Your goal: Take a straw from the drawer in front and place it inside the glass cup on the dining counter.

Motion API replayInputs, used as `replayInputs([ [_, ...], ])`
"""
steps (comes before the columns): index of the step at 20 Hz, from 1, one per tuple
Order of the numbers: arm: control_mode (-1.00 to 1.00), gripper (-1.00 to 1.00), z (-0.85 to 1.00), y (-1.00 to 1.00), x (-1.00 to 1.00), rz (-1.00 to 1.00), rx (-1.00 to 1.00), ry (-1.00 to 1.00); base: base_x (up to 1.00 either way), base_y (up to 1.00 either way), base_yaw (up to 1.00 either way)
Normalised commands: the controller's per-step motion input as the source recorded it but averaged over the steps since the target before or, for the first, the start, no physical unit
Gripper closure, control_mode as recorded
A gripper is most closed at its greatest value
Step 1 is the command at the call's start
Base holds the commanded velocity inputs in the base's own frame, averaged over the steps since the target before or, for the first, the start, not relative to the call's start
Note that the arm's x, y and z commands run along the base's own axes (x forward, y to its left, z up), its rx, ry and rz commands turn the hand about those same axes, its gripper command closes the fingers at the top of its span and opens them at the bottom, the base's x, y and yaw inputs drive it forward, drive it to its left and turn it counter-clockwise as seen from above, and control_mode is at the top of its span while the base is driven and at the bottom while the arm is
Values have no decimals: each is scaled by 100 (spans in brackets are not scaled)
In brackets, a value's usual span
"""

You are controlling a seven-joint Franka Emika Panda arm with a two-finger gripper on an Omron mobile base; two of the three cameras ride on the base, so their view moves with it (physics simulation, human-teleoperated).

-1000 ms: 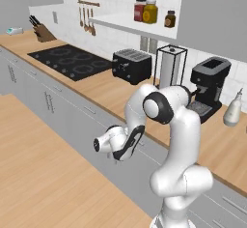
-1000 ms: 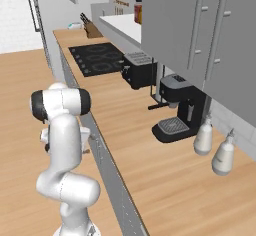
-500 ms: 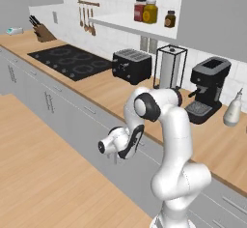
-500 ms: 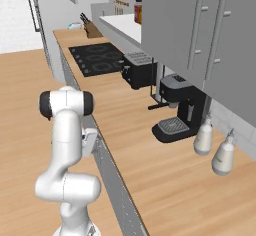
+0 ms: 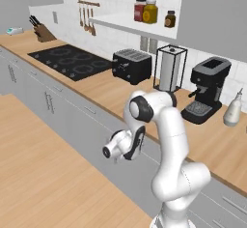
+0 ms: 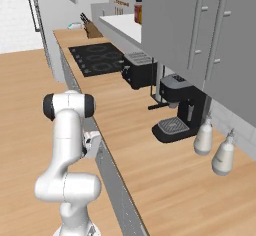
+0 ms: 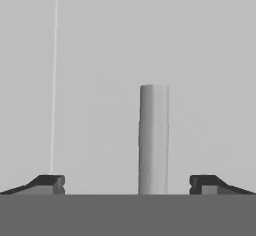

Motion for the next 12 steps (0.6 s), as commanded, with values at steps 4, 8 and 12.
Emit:
replayInputs([
  [4,-100,-100,-12,-28,13,4,0,-9,0,0,0],
  [8,-100,100,0,-16,0,0,0,-6,0,0,0],
  [12,-100,100,0,2,-17,0,1,-7,0,0,0],
])
